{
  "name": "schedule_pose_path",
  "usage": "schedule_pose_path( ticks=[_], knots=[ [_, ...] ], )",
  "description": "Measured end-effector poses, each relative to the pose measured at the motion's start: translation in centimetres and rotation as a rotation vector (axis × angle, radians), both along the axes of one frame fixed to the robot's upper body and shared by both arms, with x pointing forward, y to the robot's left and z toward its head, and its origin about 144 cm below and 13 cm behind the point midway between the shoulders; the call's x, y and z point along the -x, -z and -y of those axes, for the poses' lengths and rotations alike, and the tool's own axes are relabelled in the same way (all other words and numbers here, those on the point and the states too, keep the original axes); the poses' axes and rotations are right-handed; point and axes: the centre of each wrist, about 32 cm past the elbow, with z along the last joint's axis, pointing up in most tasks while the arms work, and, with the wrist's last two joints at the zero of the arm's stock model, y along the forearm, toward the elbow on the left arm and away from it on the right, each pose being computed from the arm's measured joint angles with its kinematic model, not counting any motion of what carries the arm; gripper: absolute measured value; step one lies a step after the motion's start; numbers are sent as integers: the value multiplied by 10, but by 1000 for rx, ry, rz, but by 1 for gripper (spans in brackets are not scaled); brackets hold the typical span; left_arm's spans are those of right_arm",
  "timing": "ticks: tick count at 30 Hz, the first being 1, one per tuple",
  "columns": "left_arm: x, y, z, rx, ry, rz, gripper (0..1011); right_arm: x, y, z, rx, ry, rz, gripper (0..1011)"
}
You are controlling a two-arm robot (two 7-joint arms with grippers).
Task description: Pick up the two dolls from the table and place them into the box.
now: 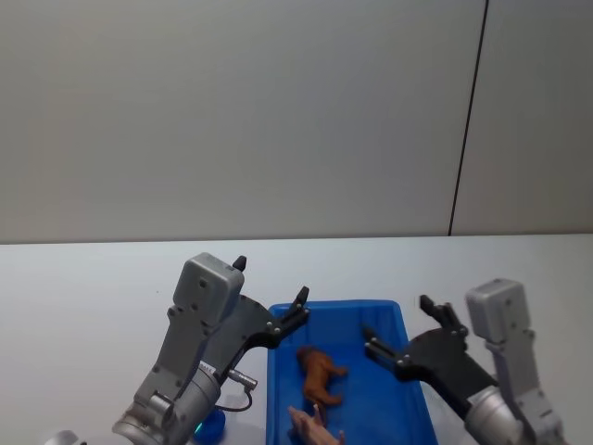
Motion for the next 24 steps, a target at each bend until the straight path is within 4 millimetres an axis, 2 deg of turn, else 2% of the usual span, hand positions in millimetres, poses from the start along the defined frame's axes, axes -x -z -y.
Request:
schedule_pose_path(
  ticks=[11, 24],
  knots=[
    [0, 0, 0, 0, 0, 0, 1001, 18, 4, 20, -18, 116, 5, 1001],
    [0, 0, 0, 0, 0, 0, 1001, 29, 6, 31, -31, 181, 2, 1001]
  ],
)
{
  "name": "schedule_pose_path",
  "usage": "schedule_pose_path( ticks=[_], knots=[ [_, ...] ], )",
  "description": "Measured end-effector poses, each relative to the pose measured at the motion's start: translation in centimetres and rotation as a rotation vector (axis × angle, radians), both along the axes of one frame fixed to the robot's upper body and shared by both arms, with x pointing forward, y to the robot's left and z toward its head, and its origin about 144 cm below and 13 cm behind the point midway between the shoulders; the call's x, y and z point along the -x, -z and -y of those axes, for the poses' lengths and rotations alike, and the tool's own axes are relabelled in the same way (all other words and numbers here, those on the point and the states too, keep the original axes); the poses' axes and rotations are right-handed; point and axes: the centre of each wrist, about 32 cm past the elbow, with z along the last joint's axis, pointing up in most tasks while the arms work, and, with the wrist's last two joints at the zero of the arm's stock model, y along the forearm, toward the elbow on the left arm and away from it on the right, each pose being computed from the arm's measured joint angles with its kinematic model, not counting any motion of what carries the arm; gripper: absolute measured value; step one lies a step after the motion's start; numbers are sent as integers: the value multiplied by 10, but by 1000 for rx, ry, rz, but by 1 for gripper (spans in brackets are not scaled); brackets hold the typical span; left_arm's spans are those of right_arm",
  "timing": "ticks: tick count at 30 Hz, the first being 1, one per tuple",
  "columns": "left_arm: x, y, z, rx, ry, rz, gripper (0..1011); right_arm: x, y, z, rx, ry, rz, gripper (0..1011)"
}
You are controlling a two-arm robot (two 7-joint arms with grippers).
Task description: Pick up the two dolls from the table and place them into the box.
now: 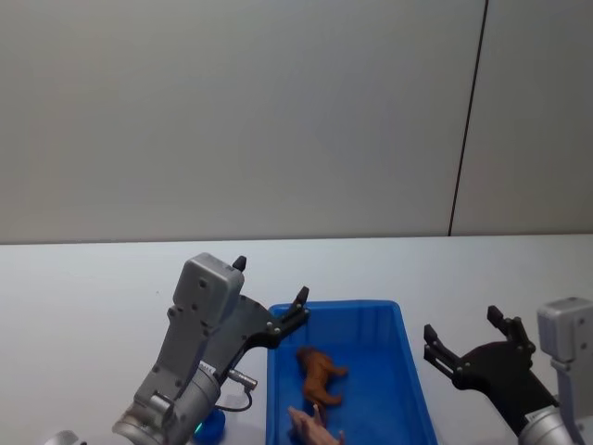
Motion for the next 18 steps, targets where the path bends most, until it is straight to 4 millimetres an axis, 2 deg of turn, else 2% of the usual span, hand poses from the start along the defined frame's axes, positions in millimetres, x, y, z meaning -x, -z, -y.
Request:
schedule_pose_path(
  ticks=[18],
  knots=[
    [7, 2, -8, 8, -45, -83, 1001, 5, 1, 5, -4, 27, -1, 1001]
  ],
)
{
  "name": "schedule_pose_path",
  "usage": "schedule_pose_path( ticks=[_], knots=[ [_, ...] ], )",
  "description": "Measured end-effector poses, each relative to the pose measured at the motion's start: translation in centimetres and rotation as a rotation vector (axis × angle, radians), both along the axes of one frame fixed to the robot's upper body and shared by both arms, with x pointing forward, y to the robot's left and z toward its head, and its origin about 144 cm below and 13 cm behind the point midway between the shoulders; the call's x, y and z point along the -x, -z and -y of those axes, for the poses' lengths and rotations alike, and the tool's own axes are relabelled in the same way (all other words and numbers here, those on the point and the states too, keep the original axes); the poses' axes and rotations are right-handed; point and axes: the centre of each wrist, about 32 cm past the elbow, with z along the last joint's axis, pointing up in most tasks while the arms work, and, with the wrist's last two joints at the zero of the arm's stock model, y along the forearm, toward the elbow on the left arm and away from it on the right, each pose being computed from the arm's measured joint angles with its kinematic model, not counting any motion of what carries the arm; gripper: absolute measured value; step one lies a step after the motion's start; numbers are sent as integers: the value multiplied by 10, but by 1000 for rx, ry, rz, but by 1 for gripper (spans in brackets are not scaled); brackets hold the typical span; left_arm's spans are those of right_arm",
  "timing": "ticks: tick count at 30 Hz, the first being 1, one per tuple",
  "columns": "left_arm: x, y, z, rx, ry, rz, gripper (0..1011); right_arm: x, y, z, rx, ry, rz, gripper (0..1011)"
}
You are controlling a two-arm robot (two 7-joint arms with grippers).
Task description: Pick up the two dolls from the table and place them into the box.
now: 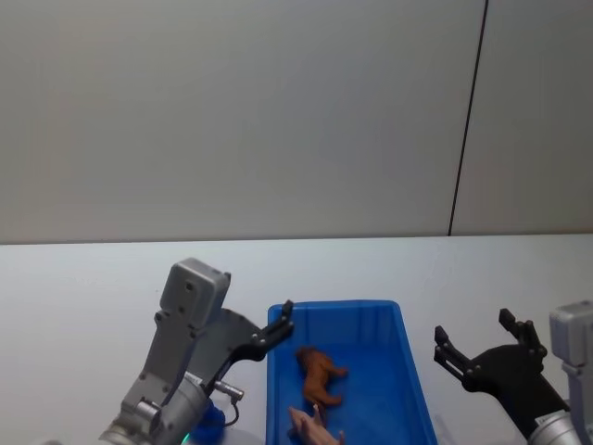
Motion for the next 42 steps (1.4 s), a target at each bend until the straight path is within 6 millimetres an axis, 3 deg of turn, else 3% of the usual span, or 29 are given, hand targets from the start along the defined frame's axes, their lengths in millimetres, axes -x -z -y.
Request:
schedule_pose_path(
  ticks=[25, 42],
  knots=[
    [18, 7, -31, -11, -128, -212, 1001, 1, 0, 1, -1, 7, -1, 1001],
    [15, 31, -45, 27, -133, -341, 1001, 1, 0, 1, -1, 7, -1, 1001]
  ],
)
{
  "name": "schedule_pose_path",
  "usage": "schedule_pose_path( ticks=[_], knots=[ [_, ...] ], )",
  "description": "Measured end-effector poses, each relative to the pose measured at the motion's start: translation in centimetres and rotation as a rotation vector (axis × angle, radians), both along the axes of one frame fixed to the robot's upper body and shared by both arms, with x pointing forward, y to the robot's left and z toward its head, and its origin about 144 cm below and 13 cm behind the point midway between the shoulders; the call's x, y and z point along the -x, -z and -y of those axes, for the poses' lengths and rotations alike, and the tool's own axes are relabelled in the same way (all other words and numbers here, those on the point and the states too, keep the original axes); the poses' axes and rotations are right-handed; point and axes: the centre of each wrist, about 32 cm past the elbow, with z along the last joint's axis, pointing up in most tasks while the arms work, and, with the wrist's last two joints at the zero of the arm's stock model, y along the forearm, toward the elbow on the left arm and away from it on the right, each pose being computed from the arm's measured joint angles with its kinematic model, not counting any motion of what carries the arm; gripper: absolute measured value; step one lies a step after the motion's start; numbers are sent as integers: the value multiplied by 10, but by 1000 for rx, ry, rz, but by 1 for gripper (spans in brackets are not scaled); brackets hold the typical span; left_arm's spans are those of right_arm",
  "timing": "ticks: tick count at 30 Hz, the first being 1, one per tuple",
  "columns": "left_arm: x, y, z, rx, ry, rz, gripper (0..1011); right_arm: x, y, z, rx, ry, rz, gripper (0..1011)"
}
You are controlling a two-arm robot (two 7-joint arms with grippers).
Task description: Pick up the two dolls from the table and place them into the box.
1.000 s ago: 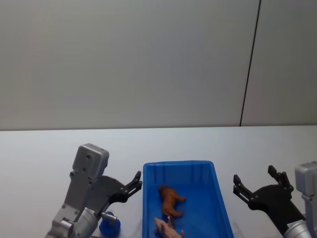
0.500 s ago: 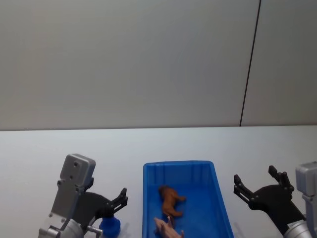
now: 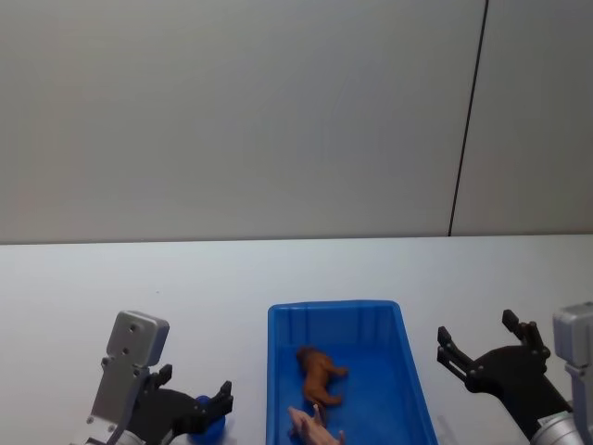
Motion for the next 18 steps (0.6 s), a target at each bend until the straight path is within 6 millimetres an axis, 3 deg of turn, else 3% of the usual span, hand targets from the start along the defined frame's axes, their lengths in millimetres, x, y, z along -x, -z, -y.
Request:
schedule_pose_path(
  ticks=[8, 18],
  knots=[
    [-4, 13, -4, 28, 2, -40, 994, 0, 0, 0, 0, 0, 0, 1001],
    [-7, 25, -8, 56, 14, -65, 730, 0, 0, 0, 0, 0, 0, 1001]
  ],
)
